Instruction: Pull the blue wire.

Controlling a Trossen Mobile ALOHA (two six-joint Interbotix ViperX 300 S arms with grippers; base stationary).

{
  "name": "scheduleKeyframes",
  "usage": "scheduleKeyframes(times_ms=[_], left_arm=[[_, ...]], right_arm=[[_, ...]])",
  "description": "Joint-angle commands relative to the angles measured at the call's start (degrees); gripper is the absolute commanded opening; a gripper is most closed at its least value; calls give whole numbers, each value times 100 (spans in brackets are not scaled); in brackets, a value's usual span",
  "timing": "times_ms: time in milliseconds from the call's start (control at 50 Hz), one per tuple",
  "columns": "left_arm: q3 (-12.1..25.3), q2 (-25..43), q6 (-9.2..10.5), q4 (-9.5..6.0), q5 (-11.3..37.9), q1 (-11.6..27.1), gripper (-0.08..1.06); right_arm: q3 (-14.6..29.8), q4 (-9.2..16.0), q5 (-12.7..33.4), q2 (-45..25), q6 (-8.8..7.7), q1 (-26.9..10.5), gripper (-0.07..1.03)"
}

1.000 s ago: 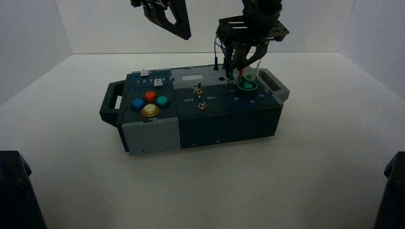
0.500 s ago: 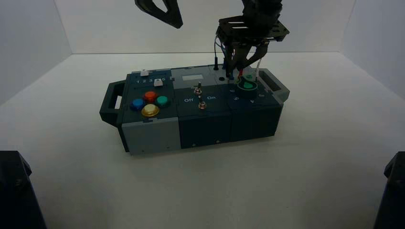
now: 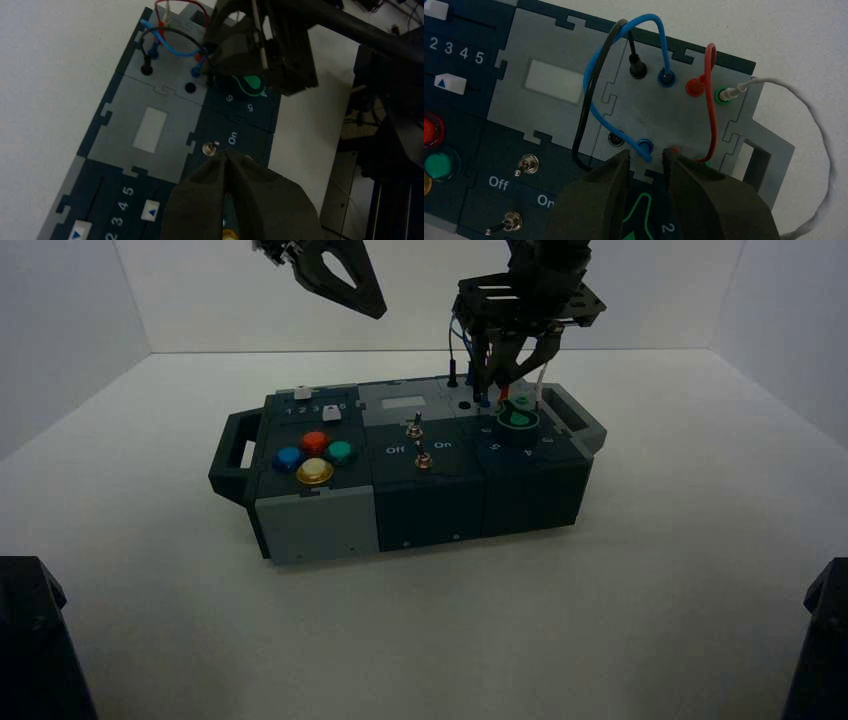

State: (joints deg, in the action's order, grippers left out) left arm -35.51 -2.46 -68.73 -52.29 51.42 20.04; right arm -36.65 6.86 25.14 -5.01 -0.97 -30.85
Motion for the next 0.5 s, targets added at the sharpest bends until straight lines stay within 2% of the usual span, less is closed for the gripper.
scheduleKeyframes(times_ms=[20,500], left_arm=[[255,97,-70,-79,35,9,-3],[193,193,-132,-79,70,0,-3]], right_arm=[[176,-9,-18,88,0,0,37],[202,-18,-18,-18,-9,0,37]])
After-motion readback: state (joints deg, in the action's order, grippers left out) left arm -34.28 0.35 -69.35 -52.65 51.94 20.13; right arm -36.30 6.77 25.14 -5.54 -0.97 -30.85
